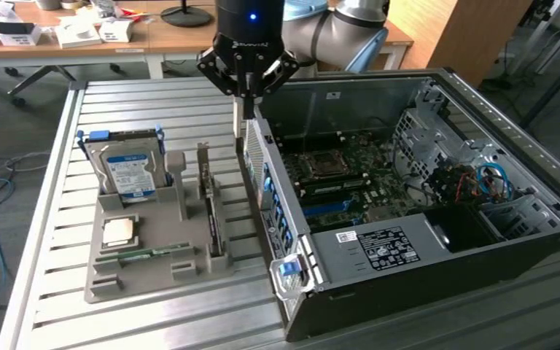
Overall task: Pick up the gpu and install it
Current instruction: 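Reach for the gpu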
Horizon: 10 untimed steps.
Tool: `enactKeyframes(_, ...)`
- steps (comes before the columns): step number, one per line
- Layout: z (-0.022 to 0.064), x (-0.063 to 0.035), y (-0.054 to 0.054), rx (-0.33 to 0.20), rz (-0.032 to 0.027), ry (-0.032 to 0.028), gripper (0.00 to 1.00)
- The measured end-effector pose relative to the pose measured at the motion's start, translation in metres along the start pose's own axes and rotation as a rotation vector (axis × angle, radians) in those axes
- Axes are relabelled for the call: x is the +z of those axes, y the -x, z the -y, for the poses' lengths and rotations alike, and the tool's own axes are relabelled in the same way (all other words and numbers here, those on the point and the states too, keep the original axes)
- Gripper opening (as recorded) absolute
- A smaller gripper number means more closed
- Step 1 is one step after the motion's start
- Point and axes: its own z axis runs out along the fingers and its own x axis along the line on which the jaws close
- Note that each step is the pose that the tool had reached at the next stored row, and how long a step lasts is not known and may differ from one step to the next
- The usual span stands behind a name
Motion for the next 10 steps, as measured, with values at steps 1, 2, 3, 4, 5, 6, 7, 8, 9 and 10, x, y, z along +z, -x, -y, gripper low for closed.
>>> enactKeyframes(1, 0.0004, 0.0002, -0.003, 0.002, 0.0001, 0.0000, 0.11)
enactKeyframes(2, 0.0007, 0.0003, -0.006, 0.003, 0.0002, 0.0000, 0.11)
enactKeyframes(3, 0.0010, 0.0005, -0.009, 0.005, 0.0003, 0.0000, 0.11)
enactKeyframes(4, 0.0014, 0.0005, -0.011, 0.007, 0.0003, -0.0001, 0.11)
enactKeyframes(5, 0.0017, 0.0005, -0.014, 0.009, 0.0004, -0.0002, 0.11)
enactKeyframes(6, 0.0019, 0.0005, -0.017, 0.011, 0.0005, -0.0002, 0.11)
enactKeyframes(7, 0.0022, 0.0004, -0.020, 0.013, 0.0006, -0.0003, 0.11)
enactKeyframes(8, 0.0026, 0.0004, -0.022, 0.015, 0.0007, -0.0004, 0.11)
enactKeyframes(9, 0.0029, 0.0003, -0.025, 0.017, 0.0008, -0.0004, 0.11)
enactKeyframes(10, 0.0031, 0.0003, -0.028, 0.019, 0.0008, -0.0004, 0.11)
